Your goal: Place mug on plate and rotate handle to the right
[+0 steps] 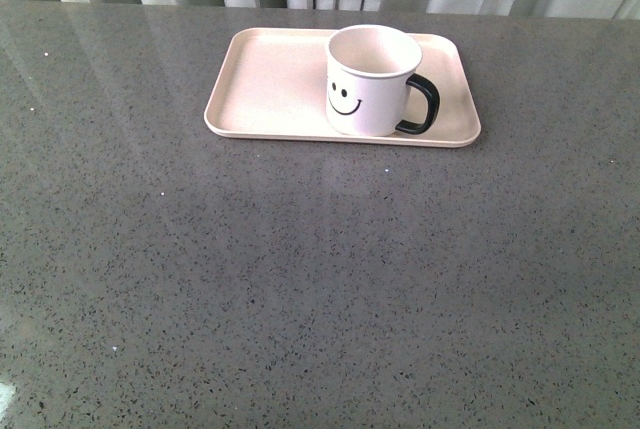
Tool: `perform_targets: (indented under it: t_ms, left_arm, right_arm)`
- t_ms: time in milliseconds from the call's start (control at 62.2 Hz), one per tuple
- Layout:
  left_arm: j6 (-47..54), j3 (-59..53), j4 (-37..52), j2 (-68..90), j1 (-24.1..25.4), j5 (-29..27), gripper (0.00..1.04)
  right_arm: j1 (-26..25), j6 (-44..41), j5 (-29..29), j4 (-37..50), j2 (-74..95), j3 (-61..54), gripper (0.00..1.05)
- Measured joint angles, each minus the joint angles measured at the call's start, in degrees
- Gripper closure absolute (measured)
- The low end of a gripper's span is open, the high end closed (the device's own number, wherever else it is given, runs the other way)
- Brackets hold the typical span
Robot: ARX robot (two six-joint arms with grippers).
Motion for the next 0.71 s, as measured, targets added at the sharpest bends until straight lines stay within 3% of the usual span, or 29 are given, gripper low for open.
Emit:
perform_targets:
  t_ms: [113, 145, 209, 241, 306, 386, 547, 708]
  left_arm:
    - [0.00, 0.00, 0.00, -0.02, 0.00, 0.00, 0.13]
    - [0.00, 0.00, 0.00, -0.02, 0.00, -0.04, 0.08]
    - [0.02, 0.00, 0.00, -0.02, 0.04, 0.02, 0.10]
    - [0.02, 0.00, 0.02, -0.02, 0.02, 0.07, 0.10]
    - [0.02, 0.00, 0.00, -0.02, 0.02, 0.00, 0.09]
    - [0.02, 0.00, 0.02, -0.02, 0.02, 0.00, 0.09]
    - [0.02, 0.00, 0.00, -0.02, 0.02, 0.00, 0.09]
    - [0.02, 0.00, 0.02, -0.02, 0.02, 0.00, 0.09]
  right_arm:
    - [-0.24, -0.31, -1.14, -0.52, 0.48, 0.22, 0.09]
    - [-2.25, -2.43, -8.48, -6.36, 3.41, 2.51, 0.09]
    - [-8.04, -7.26, -24.65, -22.36, 18.36, 11.26, 0.09]
    - [-8.79, -8.02, -30.95, -25.33, 25.09, 14.60, 0.09]
    - [-8.68, -8.48, -35.95, -23.10, 35.98, 20.31, 0.09]
    - [-7.65, -8.48, -34.47, -18.75, 46.75, 27.89, 0.09]
    - [-3.41, -6.36, -24.92, -10.75, 69.61, 43.69, 0.09]
    - [0.48, -2.14, -16.37, -11.80, 89.92, 60.43, 0.09]
